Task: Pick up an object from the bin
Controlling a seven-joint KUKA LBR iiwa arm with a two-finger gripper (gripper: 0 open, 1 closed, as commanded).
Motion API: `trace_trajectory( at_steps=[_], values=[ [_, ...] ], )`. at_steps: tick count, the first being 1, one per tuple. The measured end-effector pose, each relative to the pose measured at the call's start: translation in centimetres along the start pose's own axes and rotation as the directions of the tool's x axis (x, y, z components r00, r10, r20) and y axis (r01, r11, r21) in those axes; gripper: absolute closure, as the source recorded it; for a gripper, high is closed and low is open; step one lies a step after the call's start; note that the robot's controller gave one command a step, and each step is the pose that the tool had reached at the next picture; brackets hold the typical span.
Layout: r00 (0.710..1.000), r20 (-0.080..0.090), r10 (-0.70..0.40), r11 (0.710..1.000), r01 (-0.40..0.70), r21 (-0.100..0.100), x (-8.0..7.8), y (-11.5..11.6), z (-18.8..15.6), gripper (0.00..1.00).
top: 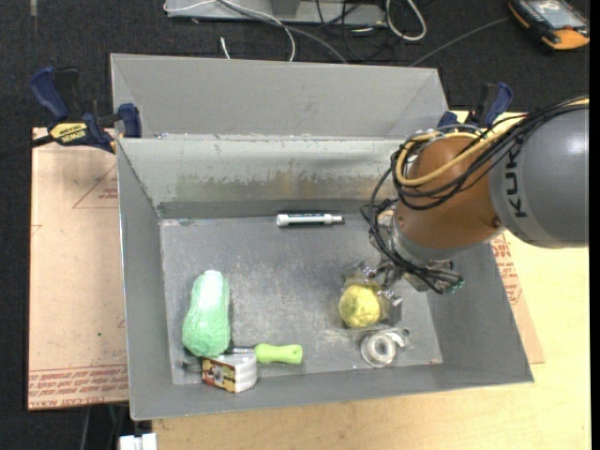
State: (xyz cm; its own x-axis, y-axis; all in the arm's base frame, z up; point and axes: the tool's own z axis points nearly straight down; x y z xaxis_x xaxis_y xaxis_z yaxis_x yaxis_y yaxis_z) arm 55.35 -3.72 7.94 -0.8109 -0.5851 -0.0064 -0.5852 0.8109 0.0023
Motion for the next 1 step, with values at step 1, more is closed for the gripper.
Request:
trace_trajectory(
  at_steps=[1],
  values=[
    [1.000, 0.006, 0.001, 1.000, -0.001, 0.003, -0.21, -0.05, -5.18, 1.00]
  ],
)
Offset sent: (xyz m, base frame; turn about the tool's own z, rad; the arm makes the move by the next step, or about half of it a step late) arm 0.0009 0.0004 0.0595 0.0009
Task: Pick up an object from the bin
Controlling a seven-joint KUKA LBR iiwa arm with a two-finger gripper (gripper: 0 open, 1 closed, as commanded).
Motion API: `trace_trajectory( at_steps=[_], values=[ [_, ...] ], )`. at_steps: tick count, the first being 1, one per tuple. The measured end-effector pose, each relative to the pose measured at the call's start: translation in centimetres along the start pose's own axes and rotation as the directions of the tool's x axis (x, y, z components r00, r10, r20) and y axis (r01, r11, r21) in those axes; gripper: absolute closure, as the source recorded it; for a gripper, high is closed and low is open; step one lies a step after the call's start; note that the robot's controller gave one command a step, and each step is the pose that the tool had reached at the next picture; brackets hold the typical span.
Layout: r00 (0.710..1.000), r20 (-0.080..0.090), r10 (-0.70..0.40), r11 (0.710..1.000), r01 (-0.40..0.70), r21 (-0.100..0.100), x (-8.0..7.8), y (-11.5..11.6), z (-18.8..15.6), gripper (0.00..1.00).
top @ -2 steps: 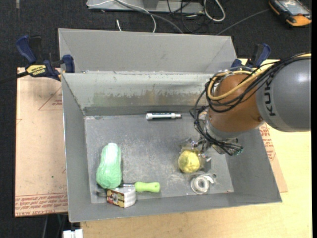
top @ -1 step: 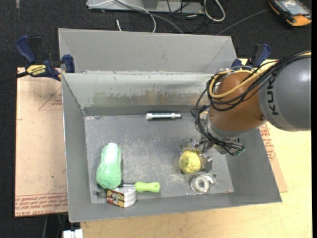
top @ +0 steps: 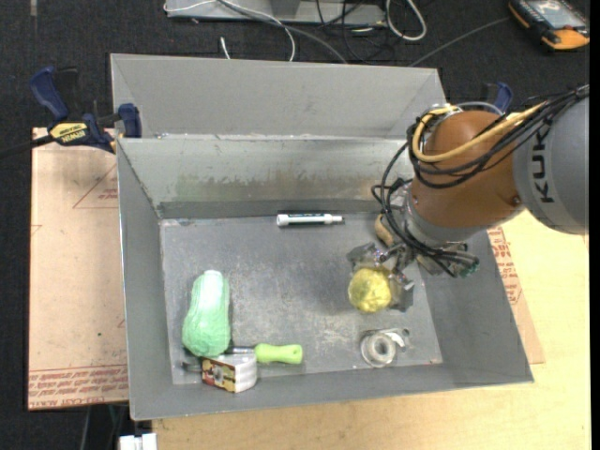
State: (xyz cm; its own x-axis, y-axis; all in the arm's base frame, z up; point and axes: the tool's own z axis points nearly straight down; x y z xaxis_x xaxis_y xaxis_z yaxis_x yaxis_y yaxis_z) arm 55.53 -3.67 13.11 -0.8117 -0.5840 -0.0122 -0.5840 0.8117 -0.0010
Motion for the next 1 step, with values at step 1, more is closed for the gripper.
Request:
trace_trajectory(
  at_steps=[1],
  values=[
    [1.000, 0.005, 0.001, 1.000, -0.001, 0.005, -0.17, -0.11, -2.75, 1.00]
  ],
)
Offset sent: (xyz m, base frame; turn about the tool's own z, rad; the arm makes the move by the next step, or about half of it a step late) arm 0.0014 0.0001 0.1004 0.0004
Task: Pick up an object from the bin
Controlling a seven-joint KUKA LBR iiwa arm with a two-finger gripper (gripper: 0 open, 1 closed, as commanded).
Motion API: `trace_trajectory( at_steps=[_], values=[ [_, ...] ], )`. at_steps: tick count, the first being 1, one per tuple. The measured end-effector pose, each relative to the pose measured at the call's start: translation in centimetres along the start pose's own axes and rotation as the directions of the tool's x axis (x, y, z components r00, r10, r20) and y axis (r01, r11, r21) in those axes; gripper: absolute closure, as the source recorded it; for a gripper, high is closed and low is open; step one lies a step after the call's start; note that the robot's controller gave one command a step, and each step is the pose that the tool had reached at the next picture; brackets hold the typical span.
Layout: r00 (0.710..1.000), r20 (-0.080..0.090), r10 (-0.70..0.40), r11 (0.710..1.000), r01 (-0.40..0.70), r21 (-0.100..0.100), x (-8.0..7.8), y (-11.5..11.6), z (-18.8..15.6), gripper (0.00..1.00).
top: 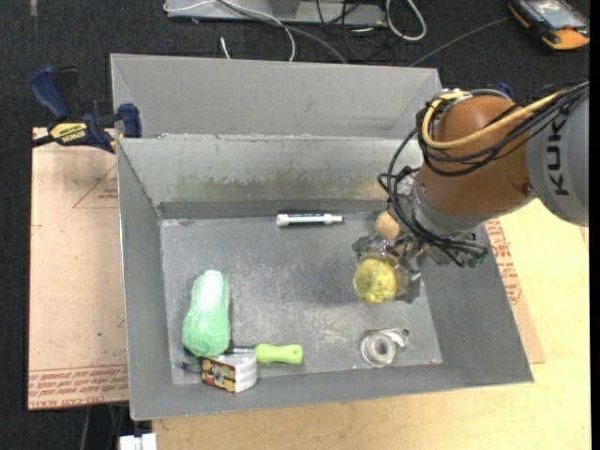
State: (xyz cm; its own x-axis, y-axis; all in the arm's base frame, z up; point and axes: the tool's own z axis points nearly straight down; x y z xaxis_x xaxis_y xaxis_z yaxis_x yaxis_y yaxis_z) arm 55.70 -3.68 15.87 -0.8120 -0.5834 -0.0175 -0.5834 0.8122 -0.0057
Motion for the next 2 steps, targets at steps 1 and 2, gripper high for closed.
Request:
trace_trajectory(
  at_steps=[1, 2],
  values=[
    [1.000, -0.006, 0.001, 1.000, -0.001, -0.007, 0.0, 0.2, -3.8, 1.00],
    [1.000, 0.003, 0.002, 1.000, -0.002, 0.001, -0.2, 0.0, -7.5, 1.00]
  ],
)
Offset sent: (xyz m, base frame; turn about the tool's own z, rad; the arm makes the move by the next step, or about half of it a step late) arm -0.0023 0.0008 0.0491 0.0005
